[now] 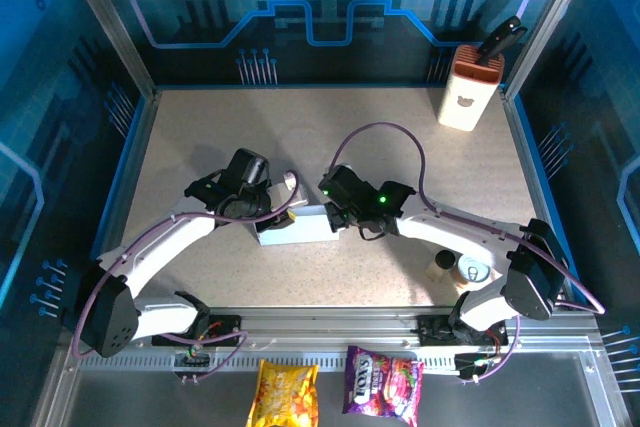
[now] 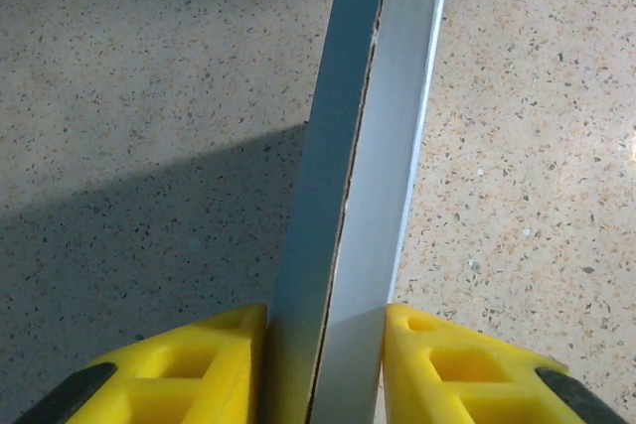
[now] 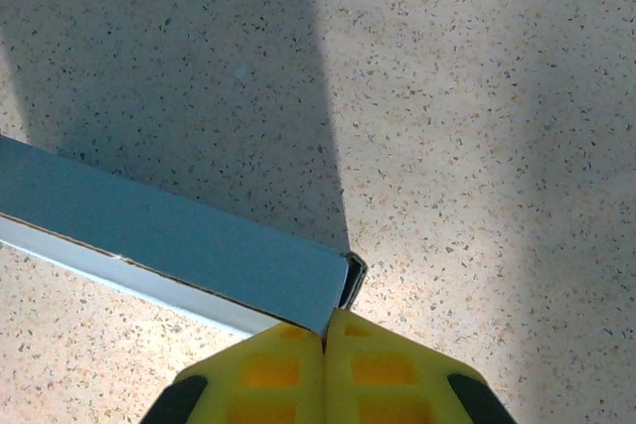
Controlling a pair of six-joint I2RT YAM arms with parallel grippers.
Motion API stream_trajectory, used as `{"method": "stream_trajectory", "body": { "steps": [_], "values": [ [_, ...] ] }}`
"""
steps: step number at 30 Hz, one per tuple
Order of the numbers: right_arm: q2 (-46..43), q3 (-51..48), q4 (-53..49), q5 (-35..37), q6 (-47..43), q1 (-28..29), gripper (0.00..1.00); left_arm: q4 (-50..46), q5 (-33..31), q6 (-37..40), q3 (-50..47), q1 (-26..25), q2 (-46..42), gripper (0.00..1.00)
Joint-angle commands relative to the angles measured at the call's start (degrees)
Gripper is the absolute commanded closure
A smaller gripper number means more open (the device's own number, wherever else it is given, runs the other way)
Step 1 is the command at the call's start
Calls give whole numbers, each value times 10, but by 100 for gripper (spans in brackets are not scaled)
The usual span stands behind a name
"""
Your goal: Fold the paper box
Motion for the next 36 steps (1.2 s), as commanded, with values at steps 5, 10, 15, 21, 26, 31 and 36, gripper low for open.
{"method": "stream_trajectory", "body": {
  "steps": [5, 10, 15, 21, 26, 31, 36],
  "values": [
    [3, -6, -32, -17, 22, 23, 100, 0, -8, -3, -3, -3, 20, 68],
    [7, -19, -23, -12, 25, 24, 100, -2, -7, -6, -3, -3, 7, 64],
    [6, -11, -27, -10, 24, 22, 94, 6, 6, -5, -12, -3, -8, 65],
    [-21, -2, -20, -22, -8, 20, 76, 0, 19, 4, -20, -3, -3, 66],
    [-59, -2, 15, -69, -156, 15, 58, 3, 25, 9, -25, -3, -6, 66],
    [-87, -23, 39, -153, -373, -25, 51, 6, 32, 12, -27, -3, -4, 67],
    [-128, -71, 86, -329, -591, -112, 49, 9, 32, 14, -34, -3, -11, 67]
  ]
}}
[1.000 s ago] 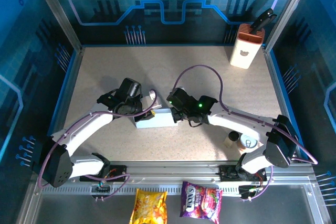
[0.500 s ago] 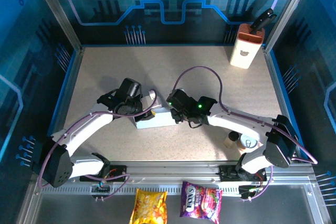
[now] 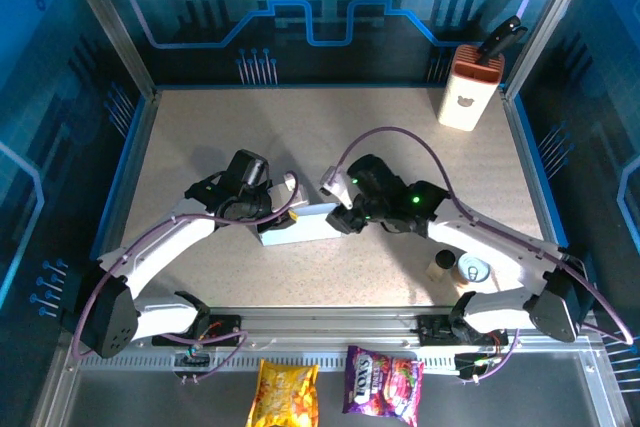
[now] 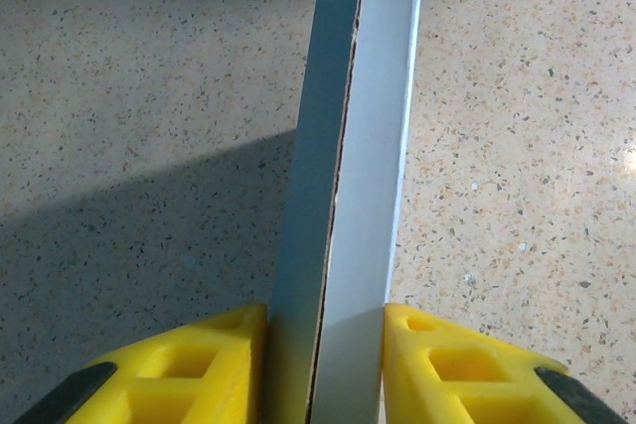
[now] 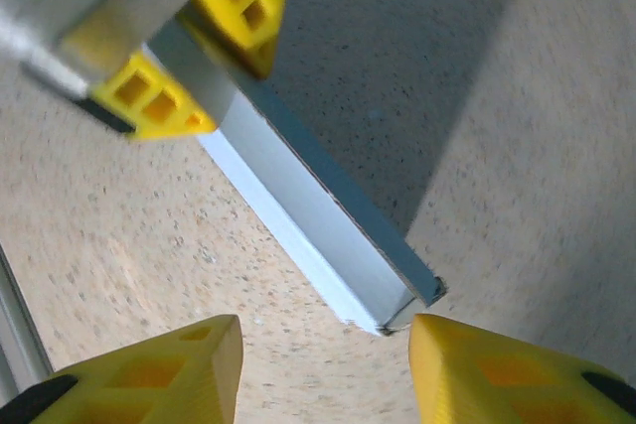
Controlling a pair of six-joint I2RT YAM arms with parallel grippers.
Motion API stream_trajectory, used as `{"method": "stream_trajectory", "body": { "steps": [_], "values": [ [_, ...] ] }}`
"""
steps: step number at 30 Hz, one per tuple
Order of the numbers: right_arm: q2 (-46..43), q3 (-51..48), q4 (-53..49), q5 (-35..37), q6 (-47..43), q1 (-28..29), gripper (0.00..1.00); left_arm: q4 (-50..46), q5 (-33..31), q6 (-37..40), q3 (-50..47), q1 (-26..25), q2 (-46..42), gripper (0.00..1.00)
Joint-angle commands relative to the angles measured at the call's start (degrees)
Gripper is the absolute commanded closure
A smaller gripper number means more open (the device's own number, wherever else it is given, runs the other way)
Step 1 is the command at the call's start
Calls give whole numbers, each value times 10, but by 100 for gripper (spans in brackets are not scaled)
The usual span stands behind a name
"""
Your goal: Fold the paper box
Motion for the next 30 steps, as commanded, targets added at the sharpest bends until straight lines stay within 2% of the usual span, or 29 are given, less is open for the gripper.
{"method": "stream_trajectory", "body": {
  "steps": [1, 4, 7, 10, 20, 30],
  "values": [
    [-24, -24, 27, -166, -234, -60, 47, -14, 16, 13, -20, -3, -8, 67],
    [-15, -20, -6, -230, -370, -91, 40, -10, 20, 12, -23, -3, -11, 67],
    [18, 6, -30, -249, -442, -103, 37, -9, 23, 11, -21, -3, -10, 67],
    [63, 34, -44, -262, -471, -107, 33, -8, 25, 13, -21, -3, -10, 67],
    [167, 71, -4, -266, -441, -108, 36, -6, 29, 12, -21, -3, -13, 67],
    [191, 70, -2, -277, -444, -111, 53, -3, 29, 13, -21, -3, -11, 67]
  ]
}}
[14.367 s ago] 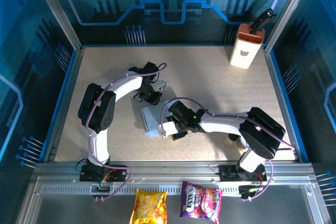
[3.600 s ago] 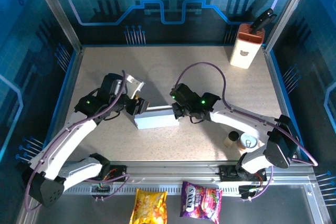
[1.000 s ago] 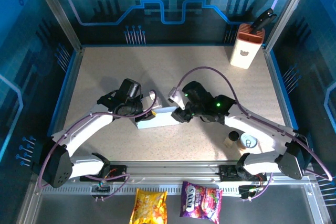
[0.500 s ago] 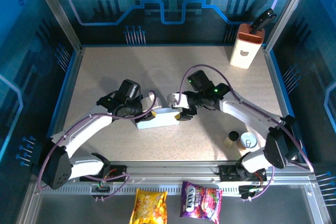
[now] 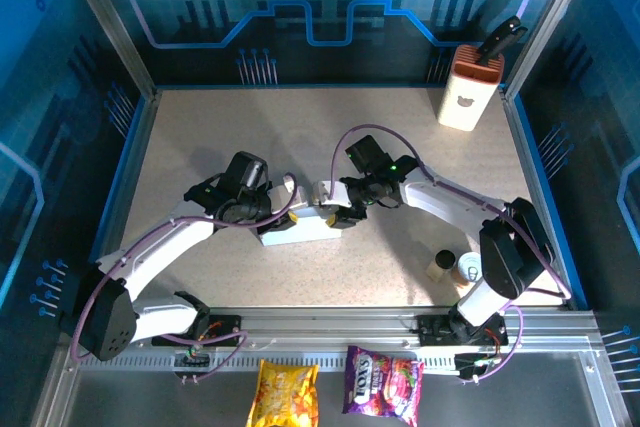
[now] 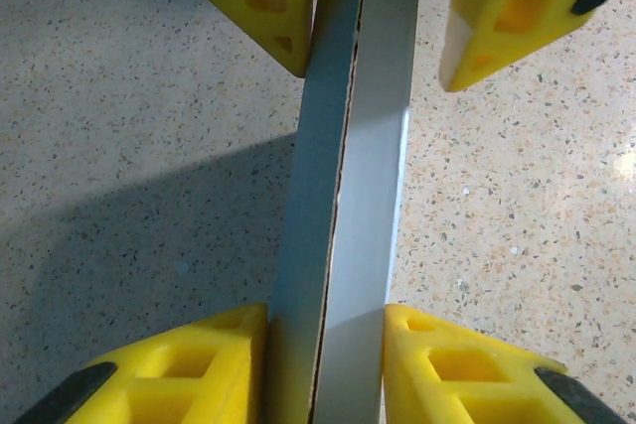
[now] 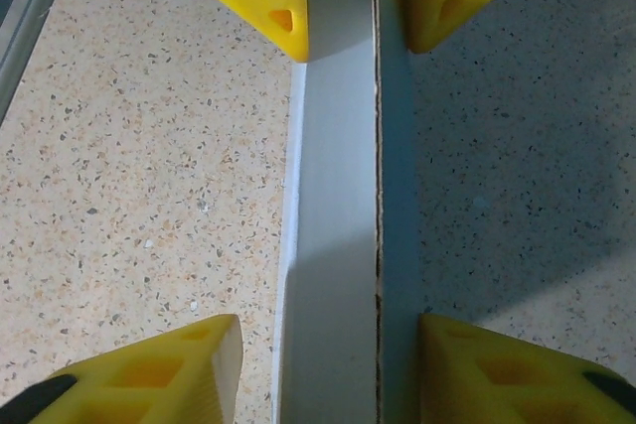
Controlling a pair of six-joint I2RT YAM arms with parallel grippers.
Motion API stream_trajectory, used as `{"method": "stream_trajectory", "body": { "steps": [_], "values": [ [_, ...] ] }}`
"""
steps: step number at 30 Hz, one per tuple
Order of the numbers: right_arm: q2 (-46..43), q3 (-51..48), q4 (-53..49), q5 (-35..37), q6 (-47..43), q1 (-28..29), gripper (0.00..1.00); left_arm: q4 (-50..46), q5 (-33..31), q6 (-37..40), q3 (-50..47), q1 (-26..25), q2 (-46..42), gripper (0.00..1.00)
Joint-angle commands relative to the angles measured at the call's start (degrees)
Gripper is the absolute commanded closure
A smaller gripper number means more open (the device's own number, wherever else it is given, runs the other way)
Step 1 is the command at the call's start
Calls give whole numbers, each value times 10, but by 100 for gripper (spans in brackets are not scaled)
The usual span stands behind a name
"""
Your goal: Fold the paper box
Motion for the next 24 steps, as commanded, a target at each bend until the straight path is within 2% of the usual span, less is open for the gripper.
{"method": "stream_trajectory", "body": {
  "steps": [1, 10, 15, 19, 24],
  "values": [
    [9, 15, 3, -20, -3, -10, 55, -12, 18, 12, -11, -3, -5, 67],
    [12, 14, 1, -21, -5, -13, 65, -8, 11, 11, -12, -3, -10, 63],
    [14, 12, 1, -18, -3, -15, 67, 3, 6, -2, -13, -3, -24, 52],
    [9, 8, 1, -17, 0, -21, 68, 12, -14, -39, -10, -2, -47, 44],
    [3, 4, 0, -18, 4, -34, 69, -16, -55, -129, 9, 6, -74, 38]
  ]
}}
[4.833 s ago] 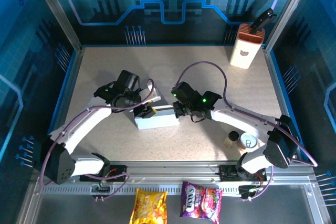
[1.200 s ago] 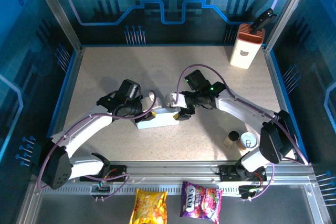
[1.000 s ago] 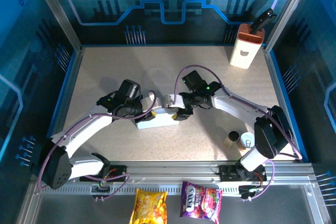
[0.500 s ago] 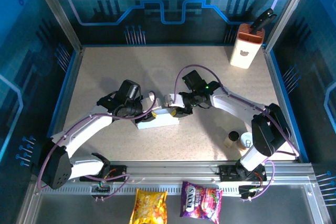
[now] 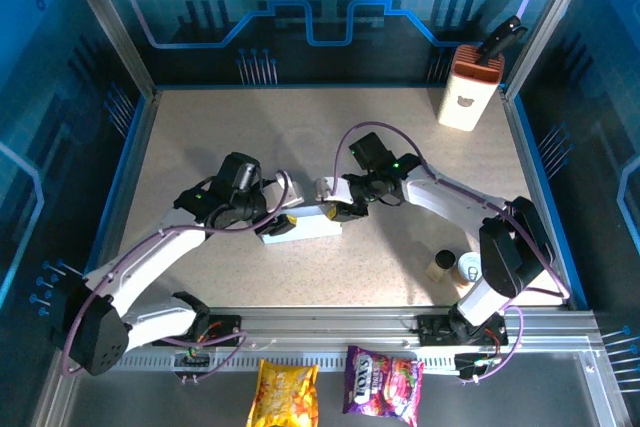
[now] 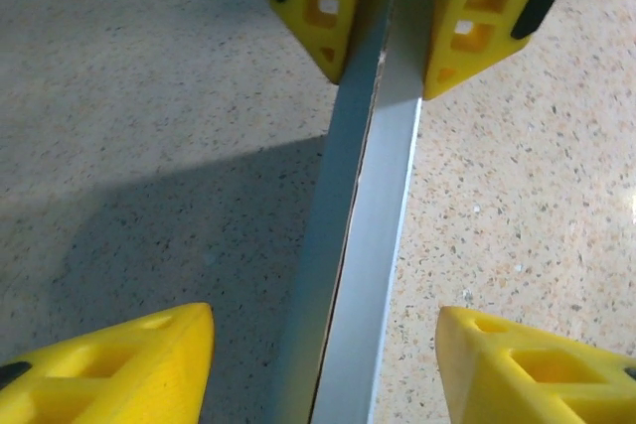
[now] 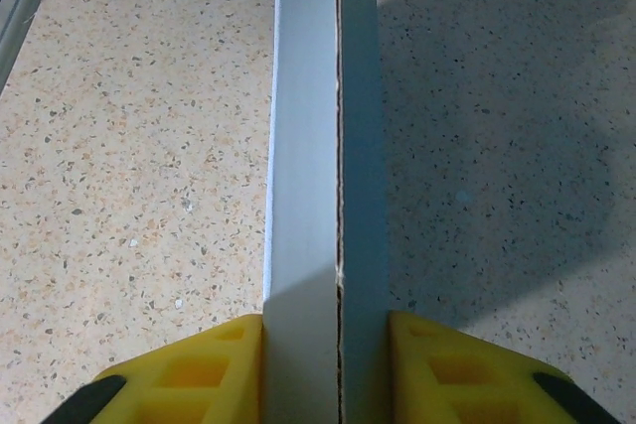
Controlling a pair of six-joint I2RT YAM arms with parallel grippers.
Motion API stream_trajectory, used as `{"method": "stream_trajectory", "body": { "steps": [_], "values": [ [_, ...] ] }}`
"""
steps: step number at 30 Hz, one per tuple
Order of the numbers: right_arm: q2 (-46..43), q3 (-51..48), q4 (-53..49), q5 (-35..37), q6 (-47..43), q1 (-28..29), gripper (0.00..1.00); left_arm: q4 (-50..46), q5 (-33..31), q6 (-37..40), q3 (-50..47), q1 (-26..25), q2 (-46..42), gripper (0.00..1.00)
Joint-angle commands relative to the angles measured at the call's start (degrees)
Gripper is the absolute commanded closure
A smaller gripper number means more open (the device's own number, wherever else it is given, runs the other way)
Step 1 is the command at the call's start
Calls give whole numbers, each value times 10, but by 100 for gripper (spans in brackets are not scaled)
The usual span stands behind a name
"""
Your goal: Fold the paper box
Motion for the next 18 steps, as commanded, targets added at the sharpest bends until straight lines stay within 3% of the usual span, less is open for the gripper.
{"method": "stream_trajectory", "body": {
  "steps": [1, 5, 10, 18],
  "values": [
    [-2, 3, -8, -9, 4, -19, 69, -23, -38, -85, 16, 7, -25, 37],
    [-4, 1, -8, -11, 6, -30, 69, -59, -91, -169, 20, 16, -61, 35],
    [-4, 2, -9, -13, 7, -37, 69, -103, -101, -190, 16, 32, -93, 38],
    [-1, 4, -13, -15, 6, -40, 69, -102, -55, -190, 9, 84, -70, 47]
  ]
}}
